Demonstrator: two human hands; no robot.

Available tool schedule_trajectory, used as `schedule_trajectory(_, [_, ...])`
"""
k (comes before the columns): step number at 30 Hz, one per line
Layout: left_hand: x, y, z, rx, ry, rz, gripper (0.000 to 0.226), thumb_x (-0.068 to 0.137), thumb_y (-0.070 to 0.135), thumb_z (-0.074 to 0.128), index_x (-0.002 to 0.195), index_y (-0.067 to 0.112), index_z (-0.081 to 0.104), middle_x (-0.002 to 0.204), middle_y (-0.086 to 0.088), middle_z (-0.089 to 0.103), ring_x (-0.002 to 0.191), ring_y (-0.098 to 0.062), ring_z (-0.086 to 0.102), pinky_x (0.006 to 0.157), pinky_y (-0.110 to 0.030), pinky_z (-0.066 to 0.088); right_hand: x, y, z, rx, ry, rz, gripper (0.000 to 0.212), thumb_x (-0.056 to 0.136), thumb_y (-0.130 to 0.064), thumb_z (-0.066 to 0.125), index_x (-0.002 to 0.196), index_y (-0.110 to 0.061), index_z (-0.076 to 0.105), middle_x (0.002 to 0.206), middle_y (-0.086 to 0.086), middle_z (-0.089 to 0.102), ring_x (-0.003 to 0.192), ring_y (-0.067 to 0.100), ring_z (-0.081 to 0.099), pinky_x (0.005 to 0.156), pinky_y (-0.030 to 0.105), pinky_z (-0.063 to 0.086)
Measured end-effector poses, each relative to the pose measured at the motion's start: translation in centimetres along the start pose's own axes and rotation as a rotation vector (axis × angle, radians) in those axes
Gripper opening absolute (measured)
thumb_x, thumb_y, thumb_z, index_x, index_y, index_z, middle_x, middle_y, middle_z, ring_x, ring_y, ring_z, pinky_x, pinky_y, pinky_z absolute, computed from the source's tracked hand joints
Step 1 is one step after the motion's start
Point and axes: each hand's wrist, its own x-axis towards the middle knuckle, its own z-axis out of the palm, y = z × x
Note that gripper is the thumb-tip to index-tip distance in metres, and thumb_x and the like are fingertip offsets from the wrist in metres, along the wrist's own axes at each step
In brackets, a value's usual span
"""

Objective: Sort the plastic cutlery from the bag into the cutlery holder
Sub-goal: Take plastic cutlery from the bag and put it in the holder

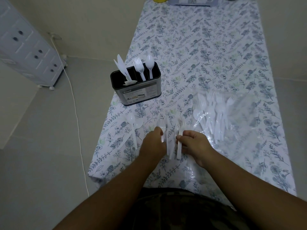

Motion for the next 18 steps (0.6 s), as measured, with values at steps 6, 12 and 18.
schedule_trajectory(6, [-0.1, 0.1, -0.5, -0.163, 0.053, -0.073, 0.040, 0.085, 0.011, 0.068, 0.124, 0.017, 0.060, 0.081, 0.001, 0.062, 0.069, -0.013, 0.062, 0.062, -0.028, 0.056, -0.5, -0.2, -0.6, 0.012, -0.007, 0.006, 0.009, 0.090, -0.001, 0.070, 0.084, 0.000, 0.064, 0.085, 0.027, 0.065, 0.078, 0.036, 0.064, 0.085, 0.066, 0.054])
schedule_trajectory(12, [-0.5, 2.4, -0.1, -0.239, 0.105, -0.071, 0.037, 0.085, 0.015, 0.067, 0.121, 0.019, 0.063, 0.082, 0.008, 0.060, 0.072, -0.002, 0.060, 0.059, -0.014, 0.046, -0.5, -0.6, -0.8, 0.012, -0.037, -0.024, 0.016, 0.091, -0.008, 0.073, 0.101, 0.003, 0.067, 0.100, 0.033, 0.071, 0.078, 0.033, 0.070, 0.076, 0.049, 0.058])
schedule_trajectory(18, [0.1, 2.8, 0.0, -0.425, 0.004, -0.127, 0.034, 0.085, 0.023, 0.075, 0.118, 0.024, 0.067, 0.089, 0.005, 0.069, 0.079, -0.006, 0.069, 0.066, -0.022, 0.058, -0.6, -0.9, -0.9, 0.035, -0.100, -0.041, 0.017, 0.092, -0.012, 0.073, 0.100, -0.004, 0.060, 0.086, 0.014, 0.070, 0.080, 0.024, 0.073, 0.066, 0.033, 0.056])
